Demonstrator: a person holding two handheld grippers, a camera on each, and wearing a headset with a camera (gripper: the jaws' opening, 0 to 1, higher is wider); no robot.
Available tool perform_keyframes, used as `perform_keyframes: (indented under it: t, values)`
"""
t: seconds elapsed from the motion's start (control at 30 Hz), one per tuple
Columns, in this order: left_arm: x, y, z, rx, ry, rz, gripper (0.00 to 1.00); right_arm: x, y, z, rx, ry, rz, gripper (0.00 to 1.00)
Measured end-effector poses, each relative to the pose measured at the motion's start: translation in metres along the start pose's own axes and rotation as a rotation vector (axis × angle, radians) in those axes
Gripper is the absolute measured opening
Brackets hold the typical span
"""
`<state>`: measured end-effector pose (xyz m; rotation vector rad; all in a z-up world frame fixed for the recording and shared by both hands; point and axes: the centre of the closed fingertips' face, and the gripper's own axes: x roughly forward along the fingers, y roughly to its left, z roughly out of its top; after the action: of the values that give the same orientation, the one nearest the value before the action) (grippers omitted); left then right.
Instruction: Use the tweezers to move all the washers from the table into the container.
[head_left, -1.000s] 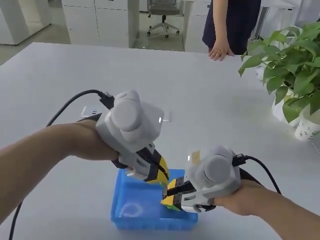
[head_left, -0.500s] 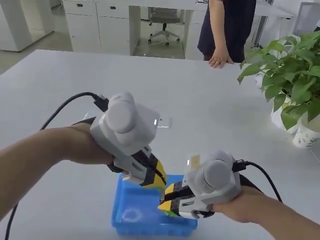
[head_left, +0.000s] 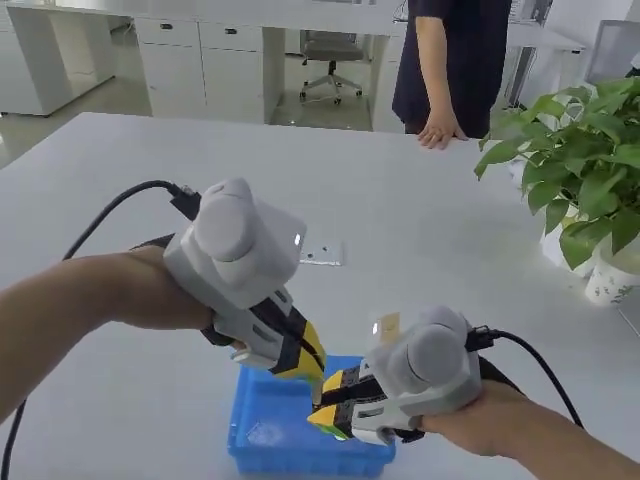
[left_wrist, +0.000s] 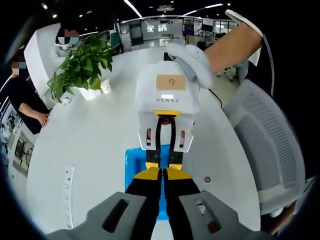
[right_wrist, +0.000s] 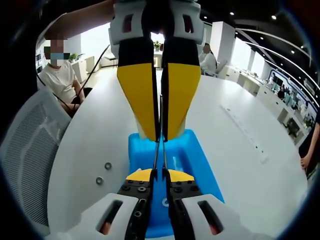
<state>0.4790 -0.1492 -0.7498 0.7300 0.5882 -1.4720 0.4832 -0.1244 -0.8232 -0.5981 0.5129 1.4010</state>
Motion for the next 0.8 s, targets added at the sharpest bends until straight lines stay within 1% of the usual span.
perform_keyframes:
  t: [0.1, 0.23, 0.6, 0.8]
  values:
    - [-0.006, -0.004, 0.001, -0.01, -0.005, 0.017, 0.05, -0.002, 0.004, 0.005, -0.011, -0.006, -0.003, 0.11]
    - [-0.01, -0.01, 0.003, -0.013, -0.007, 0.025, 0.05, -0.004, 0.01, 0.01, -0.025, -0.01, -0.004, 0.11]
    - [-0.02, -0.03, 0.006, -0.002, 0.004, 0.032, 0.04, -0.006, 0.029, 0.022, -0.039, -0.029, 0.003, 0.11]
    - [-0.023, -0.04, 0.005, -0.006, 0.005, 0.033, 0.04, -0.005, 0.039, 0.024, -0.034, -0.039, 0.007, 0.11]
